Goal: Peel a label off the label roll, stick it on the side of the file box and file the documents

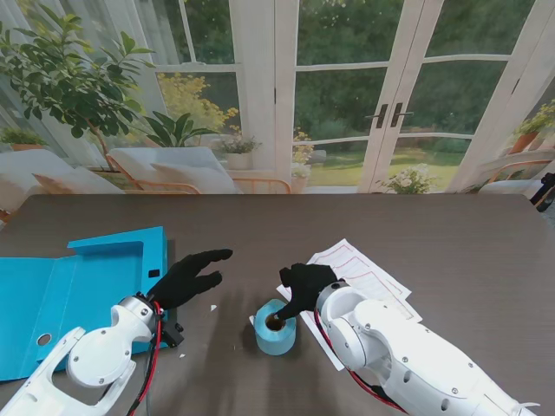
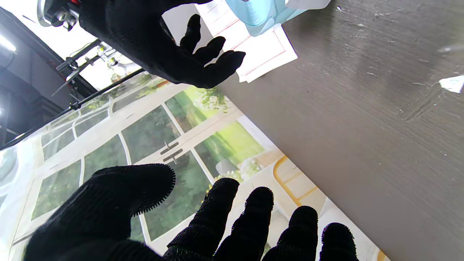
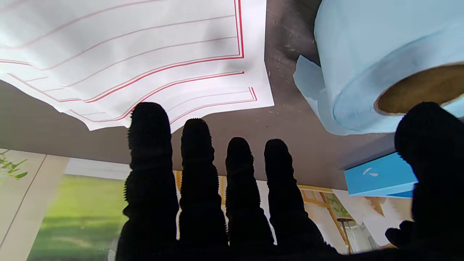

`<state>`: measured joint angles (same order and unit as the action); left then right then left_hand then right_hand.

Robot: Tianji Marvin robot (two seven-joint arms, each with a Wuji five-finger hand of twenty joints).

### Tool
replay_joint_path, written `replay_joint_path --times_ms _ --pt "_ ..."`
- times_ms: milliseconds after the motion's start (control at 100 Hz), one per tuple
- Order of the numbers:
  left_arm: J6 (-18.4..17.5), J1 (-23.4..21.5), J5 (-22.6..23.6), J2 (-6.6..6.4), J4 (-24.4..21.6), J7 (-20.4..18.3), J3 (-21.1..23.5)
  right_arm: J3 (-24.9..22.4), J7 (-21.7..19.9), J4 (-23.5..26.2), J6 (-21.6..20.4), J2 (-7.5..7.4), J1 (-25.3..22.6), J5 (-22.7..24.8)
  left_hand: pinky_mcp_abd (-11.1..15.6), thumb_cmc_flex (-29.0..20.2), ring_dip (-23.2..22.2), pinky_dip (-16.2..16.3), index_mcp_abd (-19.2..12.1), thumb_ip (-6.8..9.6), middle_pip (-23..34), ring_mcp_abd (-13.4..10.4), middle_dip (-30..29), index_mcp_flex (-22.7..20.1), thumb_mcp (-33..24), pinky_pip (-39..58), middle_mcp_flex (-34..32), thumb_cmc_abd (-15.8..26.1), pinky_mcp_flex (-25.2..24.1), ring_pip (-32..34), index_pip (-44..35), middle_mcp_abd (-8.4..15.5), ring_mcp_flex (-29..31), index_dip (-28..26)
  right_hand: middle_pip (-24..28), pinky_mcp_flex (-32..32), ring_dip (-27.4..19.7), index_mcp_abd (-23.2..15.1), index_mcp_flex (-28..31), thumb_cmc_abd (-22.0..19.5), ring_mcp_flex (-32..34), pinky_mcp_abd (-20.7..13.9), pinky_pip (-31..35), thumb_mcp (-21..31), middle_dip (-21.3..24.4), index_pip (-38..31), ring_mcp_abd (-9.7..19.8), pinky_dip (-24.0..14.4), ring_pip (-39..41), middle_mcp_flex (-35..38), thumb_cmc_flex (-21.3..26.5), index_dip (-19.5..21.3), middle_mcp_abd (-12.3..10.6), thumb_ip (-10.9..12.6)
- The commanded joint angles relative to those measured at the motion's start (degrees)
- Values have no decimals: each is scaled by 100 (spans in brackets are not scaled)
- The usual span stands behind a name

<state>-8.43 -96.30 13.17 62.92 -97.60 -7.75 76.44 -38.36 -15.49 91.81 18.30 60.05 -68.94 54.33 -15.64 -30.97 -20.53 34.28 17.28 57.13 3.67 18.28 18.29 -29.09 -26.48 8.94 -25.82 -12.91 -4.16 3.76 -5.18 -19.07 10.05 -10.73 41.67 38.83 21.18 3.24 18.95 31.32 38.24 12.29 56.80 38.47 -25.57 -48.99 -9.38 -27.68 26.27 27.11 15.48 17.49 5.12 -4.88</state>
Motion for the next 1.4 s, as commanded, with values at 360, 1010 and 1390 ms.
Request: replay_joint_path --times_ms 360,1010,1390 --pt "-24 -62 -46 22 -69 -101 23 903 -149 -268 746 66 488 23 152 -19 -8 21 37 -7 -2 13 2 -81 89 -92 -85 255 -45 -22 15 6 54 -1 197 -1830 221 256 232 297 295 -216 723 212 -175 -187 56 -73 406 182 -80 97 12 120" --pt "17 -86 -111 26 -86 -116 37 2110 551 -1162 1071 427 1230 -323 142 -14 -10 18 78 -37 3 41 0 -200 100 -93 -118 320 -40 -20 -7 -51 60 -10 746 392 1709 -1220 3636 2226 2932 -340 3266 3134 -1419 -1725 205 -911 3122 3958 739 -1145 -495 -1610" --pt "107 -120 -126 29 -125 -116 47 2259 861 -1485 160 475 1505 -94 136 -21 -12 19 96 -45 7 52 0 -280 98 -89 -144 359 -31 -18 -21 -76 69 -16 1103 1638 2558 -997 4227 1542 3701 -1224 4301 3919 -2482 -1896 567 -1440 4999 4884 679 -63 -382 -1699"
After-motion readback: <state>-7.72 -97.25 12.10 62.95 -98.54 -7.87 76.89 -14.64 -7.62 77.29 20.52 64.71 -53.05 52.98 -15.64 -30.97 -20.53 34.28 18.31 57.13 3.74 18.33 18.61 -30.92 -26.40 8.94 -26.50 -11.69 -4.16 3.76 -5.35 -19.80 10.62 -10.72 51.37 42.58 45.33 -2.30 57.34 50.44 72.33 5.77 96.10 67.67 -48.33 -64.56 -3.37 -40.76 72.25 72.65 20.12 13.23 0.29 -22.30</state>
